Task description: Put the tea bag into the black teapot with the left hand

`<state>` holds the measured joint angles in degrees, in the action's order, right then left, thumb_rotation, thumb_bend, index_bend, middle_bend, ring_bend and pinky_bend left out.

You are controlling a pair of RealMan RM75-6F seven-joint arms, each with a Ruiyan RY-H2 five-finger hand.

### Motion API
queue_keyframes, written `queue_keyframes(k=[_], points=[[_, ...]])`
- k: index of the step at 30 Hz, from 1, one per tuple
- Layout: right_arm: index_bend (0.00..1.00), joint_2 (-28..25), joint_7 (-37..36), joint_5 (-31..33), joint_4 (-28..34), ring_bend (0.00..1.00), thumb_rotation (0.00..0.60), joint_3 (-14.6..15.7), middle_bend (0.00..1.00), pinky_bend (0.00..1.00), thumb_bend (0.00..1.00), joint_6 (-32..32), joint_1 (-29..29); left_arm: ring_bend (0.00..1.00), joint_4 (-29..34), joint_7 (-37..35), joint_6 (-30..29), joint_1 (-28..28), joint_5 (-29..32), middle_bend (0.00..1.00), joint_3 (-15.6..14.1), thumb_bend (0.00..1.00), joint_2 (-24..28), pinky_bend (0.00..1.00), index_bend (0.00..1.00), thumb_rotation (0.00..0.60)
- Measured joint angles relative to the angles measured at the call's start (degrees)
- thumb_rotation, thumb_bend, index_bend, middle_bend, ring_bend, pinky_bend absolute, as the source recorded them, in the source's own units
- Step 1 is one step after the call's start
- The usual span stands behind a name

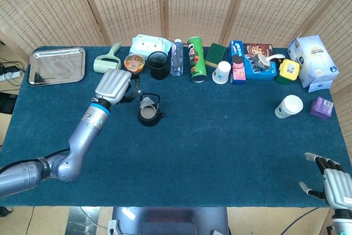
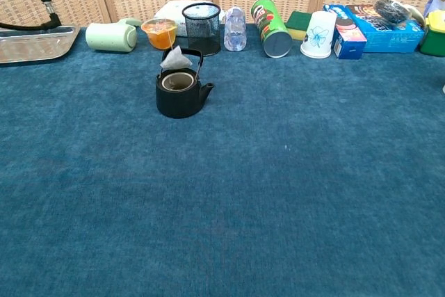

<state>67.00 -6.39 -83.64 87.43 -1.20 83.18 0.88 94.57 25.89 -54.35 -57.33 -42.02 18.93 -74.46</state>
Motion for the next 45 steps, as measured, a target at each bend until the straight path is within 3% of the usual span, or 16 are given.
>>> queue_keyframes(k=[17, 45], points=[[0.22, 0.0, -0.4, 0.2, -0.3, 0.27, 0.6, -0.1, 0.31, 0.23, 0.24, 0.0, 0.2, 1.0, -1.2, 0.2, 0.7, -1.1, 1.5, 1.0, -2.3, 0.46, -1.2, 0.95, 0.61, 0.6], [0.22, 0.0, -2.1, -0.1, -1.5, 0.27, 0.6, 0.1, 0.31, 0.23, 0.24, 1.0, 1.2, 1.0, 2.9, 1.6, 0.3, -3.0, -0.4, 1.0, -4.4, 0.45, -2.9, 0.95, 0.61, 0.6]])
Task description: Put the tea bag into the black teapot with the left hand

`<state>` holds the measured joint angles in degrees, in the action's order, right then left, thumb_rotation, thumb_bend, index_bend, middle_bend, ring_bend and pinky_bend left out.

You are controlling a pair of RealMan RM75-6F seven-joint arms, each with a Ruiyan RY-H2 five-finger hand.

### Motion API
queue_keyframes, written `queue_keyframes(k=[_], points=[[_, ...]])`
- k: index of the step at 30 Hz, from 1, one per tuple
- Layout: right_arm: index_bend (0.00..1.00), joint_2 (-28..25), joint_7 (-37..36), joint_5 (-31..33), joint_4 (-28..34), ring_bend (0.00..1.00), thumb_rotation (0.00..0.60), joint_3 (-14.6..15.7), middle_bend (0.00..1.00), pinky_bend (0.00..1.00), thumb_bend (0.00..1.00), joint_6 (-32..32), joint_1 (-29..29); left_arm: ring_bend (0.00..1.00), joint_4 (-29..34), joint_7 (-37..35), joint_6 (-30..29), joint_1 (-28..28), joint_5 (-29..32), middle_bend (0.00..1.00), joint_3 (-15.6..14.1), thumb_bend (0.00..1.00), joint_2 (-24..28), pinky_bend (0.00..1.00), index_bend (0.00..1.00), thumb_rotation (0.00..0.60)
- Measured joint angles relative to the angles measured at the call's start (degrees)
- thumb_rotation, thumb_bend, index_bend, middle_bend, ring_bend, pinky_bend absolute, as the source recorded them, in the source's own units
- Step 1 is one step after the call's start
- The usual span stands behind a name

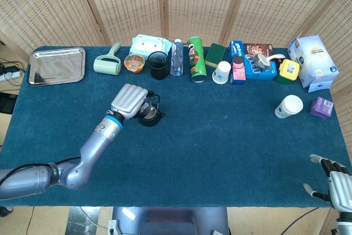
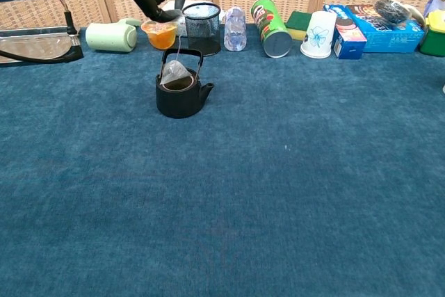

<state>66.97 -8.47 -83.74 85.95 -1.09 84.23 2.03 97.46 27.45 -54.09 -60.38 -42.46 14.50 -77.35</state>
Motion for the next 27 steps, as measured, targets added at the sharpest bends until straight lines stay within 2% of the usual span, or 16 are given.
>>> queue_keyframes(k=[27], points=[[0.22, -0.1, -1.6, 0.1, -1.1, 0.28, 0.6, -0.1, 0.31, 0.23, 0.24, 0.4, 0.8, 1.0, 0.1, 2.0, -0.5, -2.7, 1.1, 1.0, -0.5, 0.45, -2.7, 0.95, 0.61, 0.6]])
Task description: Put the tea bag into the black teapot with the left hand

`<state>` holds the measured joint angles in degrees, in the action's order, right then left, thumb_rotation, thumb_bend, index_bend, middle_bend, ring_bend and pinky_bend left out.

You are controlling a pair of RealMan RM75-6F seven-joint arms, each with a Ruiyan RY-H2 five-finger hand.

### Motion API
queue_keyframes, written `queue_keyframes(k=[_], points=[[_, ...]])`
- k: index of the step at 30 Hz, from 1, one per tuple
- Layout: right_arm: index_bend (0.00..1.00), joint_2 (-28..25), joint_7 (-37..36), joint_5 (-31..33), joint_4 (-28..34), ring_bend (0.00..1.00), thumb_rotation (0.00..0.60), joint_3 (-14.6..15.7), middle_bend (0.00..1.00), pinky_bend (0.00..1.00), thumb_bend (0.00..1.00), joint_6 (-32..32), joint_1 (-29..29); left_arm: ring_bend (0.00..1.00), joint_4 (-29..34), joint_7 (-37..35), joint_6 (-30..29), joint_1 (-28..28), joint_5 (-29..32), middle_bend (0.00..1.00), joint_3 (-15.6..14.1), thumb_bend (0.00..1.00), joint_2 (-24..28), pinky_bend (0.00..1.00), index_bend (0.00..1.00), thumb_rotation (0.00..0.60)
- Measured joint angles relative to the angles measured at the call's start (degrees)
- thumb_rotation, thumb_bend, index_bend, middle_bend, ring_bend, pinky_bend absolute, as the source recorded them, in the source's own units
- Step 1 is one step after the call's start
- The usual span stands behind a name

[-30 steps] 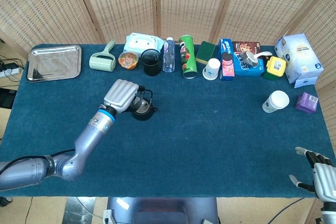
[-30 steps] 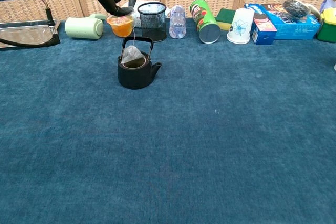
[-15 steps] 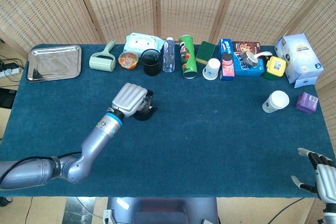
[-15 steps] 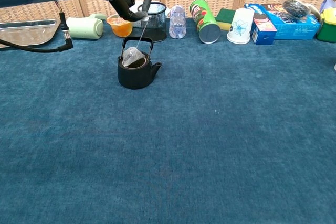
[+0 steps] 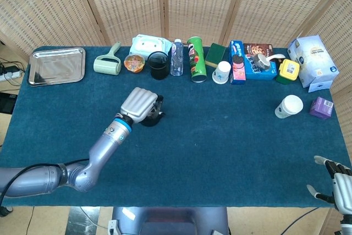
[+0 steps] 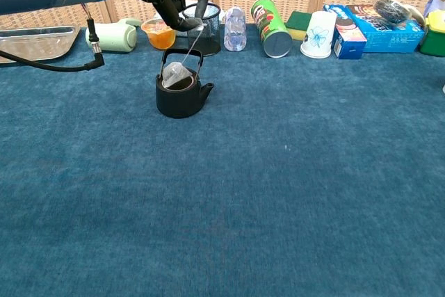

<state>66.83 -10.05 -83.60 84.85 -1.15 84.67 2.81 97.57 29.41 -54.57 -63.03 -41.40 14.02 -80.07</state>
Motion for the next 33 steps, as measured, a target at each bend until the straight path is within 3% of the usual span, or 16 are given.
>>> queue_keyframes(k=[11, 19, 22, 24, 27, 31, 33], points=[[0.22, -0.2, -0.2, 0.0, 0.0, 0.28, 0.6, 0.0, 0.31, 0.23, 0.24, 0.3, 0.4, 1.0, 0.5, 0.2, -0.4, -0.4, -0.4, 1.0, -0.2, 0.45, -0.4, 0.95, 0.61, 0.6], [0.22, -0.2, -0.4, 0.1, -0.1, 0.28, 0.6, 0.0, 0.31, 0.23, 0.24, 0.4, 0.6, 1.0, -0.6, 1.1, -1.4, 0.2, 1.1, 1.0, -1.3, 0.38, 0.2, 0.95, 0.61, 0.6], [0.22, -0.2, -0.3, -0.1, 0.0, 0.28, 0.6, 0.0, 0.31, 0.23, 0.24, 0.4, 0.5, 1.0, -0.6, 1.3, -2.1, 0.9, 0.7, 1.0, -1.8, 0.28, 0.9, 0.95, 0.49, 0.6], [0.22, -0.2, -0.2, -0.2, 0.0, 0.28, 0.6, -0.1, 0.31, 0.23, 0.24, 0.4, 0.4, 1.0, -0.5, 1.4, -2.4, 1.3, 0.6, 1.0, -2.0, 0.16, 1.4, 0.94, 0.34, 0.6], [0.22, -0.3, 0.1, -0.5, 0.3, 0.28, 0.6, 0.0, 0.31, 0.23, 0.24, 0.4, 0.3, 0.98, 0.4, 1.3, -2.7, 2.1, 0.6, 1.0, -2.5, 0.12, 2.8, 0.92, 0.19, 0.6], [0.22, -0.4, 0.5, -0.7, 0.6, 0.28, 0.6, 0.0, 0.31, 0.23, 0.24, 0.4, 0.2, 0.89, 1.7, 0.5, -3.8, 3.8, -1.1, 0.98, -3.1, 0.11, 4.3, 0.91, 0.14, 0.6], [0.22, -0.5, 0.9, -1.0, 0.9, 0.28, 0.6, 0.0, 0.31, 0.23, 0.24, 0.3, 0.0, 0.8, 2.9, -0.2, -4.5, 4.9, -2.5, 0.91, -3.5, 0.11, 5.4, 0.87, 0.14, 0.6]])
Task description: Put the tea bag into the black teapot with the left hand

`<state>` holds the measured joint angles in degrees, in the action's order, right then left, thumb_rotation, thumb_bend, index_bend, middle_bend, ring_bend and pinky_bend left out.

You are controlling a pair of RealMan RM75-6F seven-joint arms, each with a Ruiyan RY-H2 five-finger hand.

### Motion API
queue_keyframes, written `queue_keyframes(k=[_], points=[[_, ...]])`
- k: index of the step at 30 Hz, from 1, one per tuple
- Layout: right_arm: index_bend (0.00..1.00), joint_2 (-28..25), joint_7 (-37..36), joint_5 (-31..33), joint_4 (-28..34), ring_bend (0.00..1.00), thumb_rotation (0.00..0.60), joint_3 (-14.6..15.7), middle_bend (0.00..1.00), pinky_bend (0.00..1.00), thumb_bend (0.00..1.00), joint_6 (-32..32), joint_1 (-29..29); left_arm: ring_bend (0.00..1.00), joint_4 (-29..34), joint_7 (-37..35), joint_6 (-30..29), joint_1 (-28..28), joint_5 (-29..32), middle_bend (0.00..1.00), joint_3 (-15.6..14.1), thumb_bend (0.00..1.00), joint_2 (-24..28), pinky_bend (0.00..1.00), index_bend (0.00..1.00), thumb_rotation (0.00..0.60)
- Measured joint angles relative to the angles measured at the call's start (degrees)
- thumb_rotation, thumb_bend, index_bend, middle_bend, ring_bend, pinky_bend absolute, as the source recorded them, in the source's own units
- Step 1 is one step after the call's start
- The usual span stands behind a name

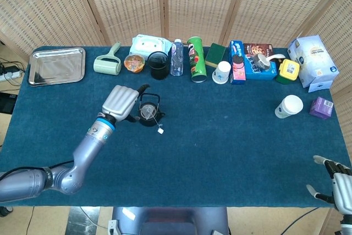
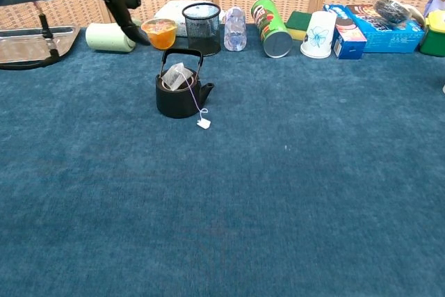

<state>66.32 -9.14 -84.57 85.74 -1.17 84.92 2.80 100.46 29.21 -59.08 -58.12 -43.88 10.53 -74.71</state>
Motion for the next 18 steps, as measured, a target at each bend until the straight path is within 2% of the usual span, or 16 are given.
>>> queue_keyframes(k=[6, 10, 15, 16, 18], points=[[0.22, -0.2, 0.8, -0.3, 0.6, 0.28, 0.6, -0.1, 0.31, 0.23, 0.24, -0.6, -0.7, 0.63, 3.5, -2.5, -3.3, 4.3, -4.9, 0.7, -1.6, 0.11, 2.9, 0.75, 0.14, 0.6], [0.22, -0.3, 1.2, -0.5, 0.9, 0.28, 0.6, -0.1, 0.31, 0.23, 0.24, -1.1, -1.1, 0.61, 4.9, -4.8, -5.6, 8.0, -8.8, 0.67, -3.3, 0.11, 4.8, 0.73, 0.14, 0.6], [0.22, -0.5, 2.0, -0.4, 1.6, 0.28, 0.6, -0.1, 0.31, 0.23, 0.24, -1.9, -1.7, 0.86, 4.8, -7.4, -5.9, 10.7, -12.5, 0.92, -4.9, 0.11, 6.7, 0.85, 0.18, 0.6], [0.22, -0.5, 2.2, -0.4, 1.7, 0.28, 0.6, -0.1, 0.31, 0.23, 0.24, -2.0, -1.8, 0.88, 4.7, -7.4, -5.5, 10.8, -12.7, 0.94, -5.0, 0.13, 6.9, 0.86, 0.18, 0.6], [0.22, -0.5, 2.4, -0.4, 1.9, 0.28, 0.6, -0.1, 0.31, 0.23, 0.24, -2.2, -1.9, 0.92, 4.5, -7.3, -4.4, 10.8, -12.8, 0.98, -5.2, 0.26, 7.4, 0.88, 0.19, 0.6]])
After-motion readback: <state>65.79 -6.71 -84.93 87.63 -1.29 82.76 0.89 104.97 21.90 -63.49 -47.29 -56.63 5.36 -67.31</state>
